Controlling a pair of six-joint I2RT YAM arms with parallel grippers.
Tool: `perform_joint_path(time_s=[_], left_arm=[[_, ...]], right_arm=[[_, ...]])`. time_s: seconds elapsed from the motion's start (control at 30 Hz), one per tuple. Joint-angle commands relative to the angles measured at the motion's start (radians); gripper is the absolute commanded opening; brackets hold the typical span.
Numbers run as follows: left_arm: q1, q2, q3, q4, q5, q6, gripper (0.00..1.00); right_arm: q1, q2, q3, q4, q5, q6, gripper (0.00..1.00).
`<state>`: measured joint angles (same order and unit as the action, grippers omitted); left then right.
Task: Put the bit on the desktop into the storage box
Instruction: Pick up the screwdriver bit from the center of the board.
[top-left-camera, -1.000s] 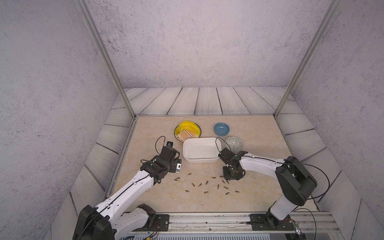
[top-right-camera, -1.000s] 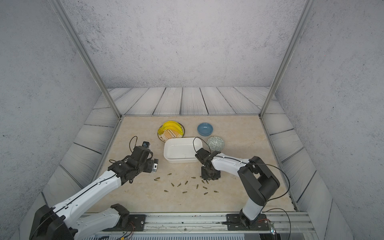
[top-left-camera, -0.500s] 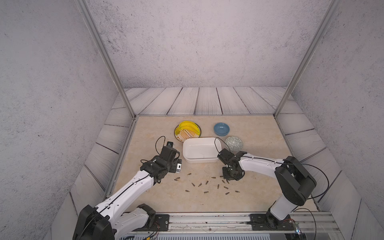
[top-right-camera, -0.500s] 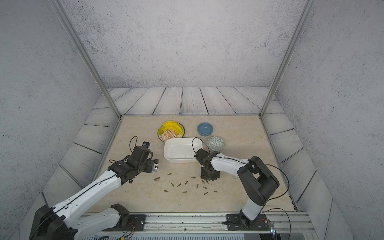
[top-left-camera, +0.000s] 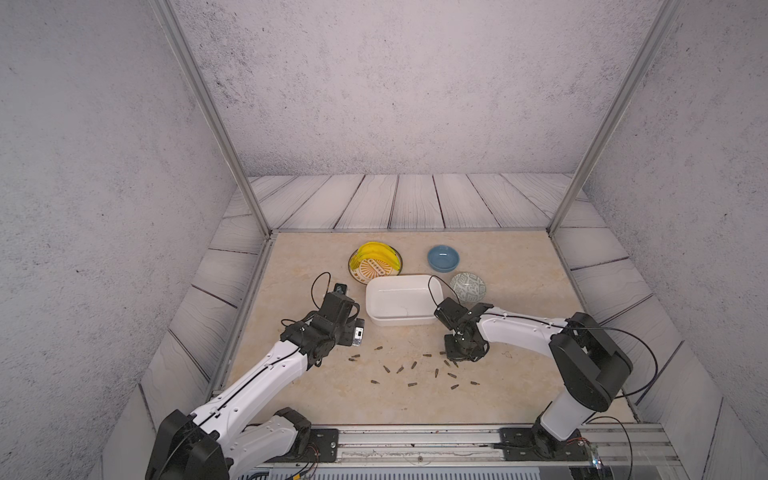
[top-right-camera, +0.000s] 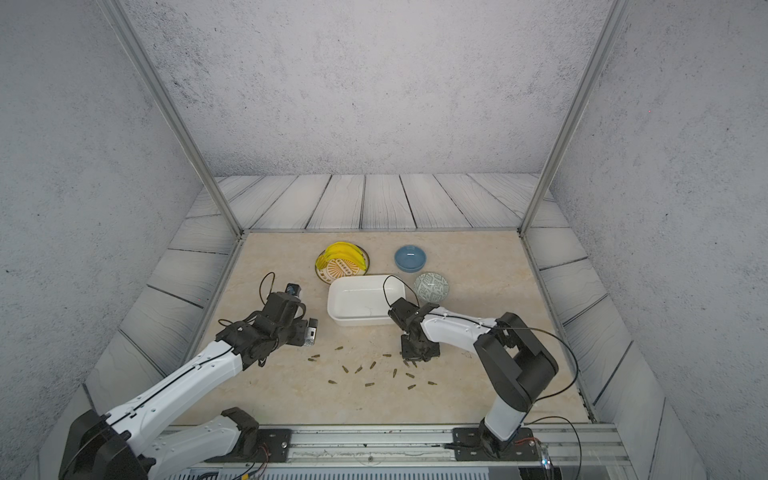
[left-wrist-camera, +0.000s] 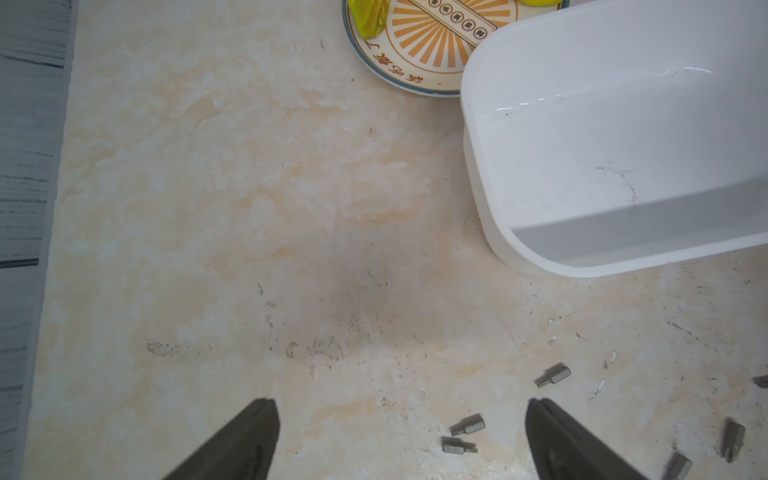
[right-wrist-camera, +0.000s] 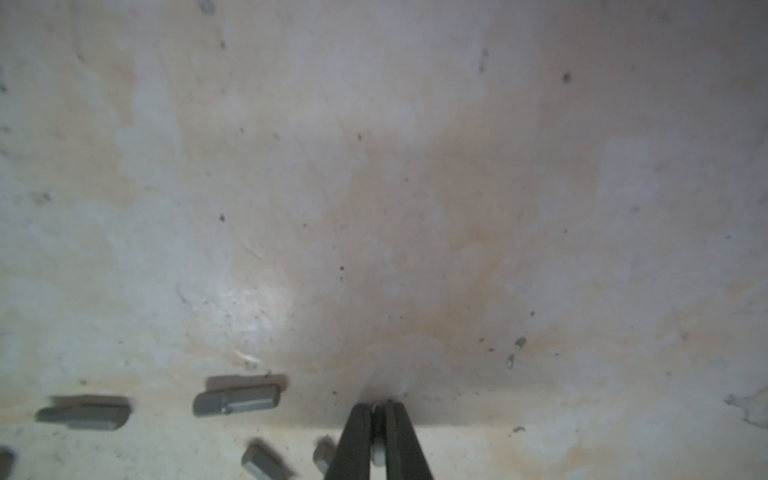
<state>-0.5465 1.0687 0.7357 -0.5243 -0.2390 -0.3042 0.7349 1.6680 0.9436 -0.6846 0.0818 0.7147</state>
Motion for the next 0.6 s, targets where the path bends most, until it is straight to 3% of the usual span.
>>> perform_joint_path(time_s=[0.0,0.27,0.57], left_arm=[[-0.006,0.007,-0.004,-0.02,0.003,-0.01,0.99],[-0.006,0.02,-0.004,-0.023,0.013,-0.016,0.99],[-0.007,0.025,0.005,-0.042,0.055,-0.033,0.99]], right_arm=[[0.006,0.018,-0.007,-0.027,0.021,0.003,0.12],[0.008,-0.028,0.038,-0.096,0.056,-0.007,0.1],[0.006,-0.087,0.295,-0.293,0.129,-0.089,0.1]])
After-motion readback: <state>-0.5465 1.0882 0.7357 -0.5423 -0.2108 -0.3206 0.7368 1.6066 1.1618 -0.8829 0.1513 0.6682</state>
